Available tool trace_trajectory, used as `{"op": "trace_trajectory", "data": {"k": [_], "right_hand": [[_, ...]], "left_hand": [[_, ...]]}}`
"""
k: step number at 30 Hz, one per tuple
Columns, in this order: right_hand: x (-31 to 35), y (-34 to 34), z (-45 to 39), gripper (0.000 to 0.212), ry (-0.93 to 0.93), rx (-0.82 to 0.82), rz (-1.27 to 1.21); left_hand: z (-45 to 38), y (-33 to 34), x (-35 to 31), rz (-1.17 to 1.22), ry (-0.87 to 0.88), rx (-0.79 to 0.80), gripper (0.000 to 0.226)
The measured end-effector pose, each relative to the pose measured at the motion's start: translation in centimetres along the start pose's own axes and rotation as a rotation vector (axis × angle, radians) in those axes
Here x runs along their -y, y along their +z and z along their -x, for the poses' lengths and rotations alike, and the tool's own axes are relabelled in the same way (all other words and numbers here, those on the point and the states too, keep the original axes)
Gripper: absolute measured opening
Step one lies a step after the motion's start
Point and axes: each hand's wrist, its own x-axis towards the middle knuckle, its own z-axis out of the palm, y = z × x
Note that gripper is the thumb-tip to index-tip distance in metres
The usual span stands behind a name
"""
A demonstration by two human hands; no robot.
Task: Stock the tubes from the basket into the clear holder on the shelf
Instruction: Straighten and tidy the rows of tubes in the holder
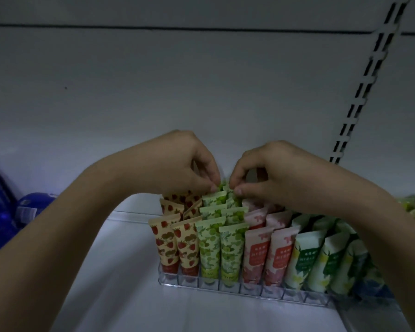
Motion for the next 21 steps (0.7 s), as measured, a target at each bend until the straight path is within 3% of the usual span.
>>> {"op": "trace_trajectory", "data": {"k": [17, 21], "right_hand": [[-0.1, 1.4, -0.4, 0.01, 0.045, -0.038, 0.026], [-0.5, 0.4, -0.4, 0.012, 0.088, -0.152, -0.004]], "left_hand": [[-0.7, 1.1, 0.9, 0.071, 0.006, 0.051, 0.011], [-0.4, 0.3, 1.0, 0.079, 0.01, -0.096, 0.012]]}}
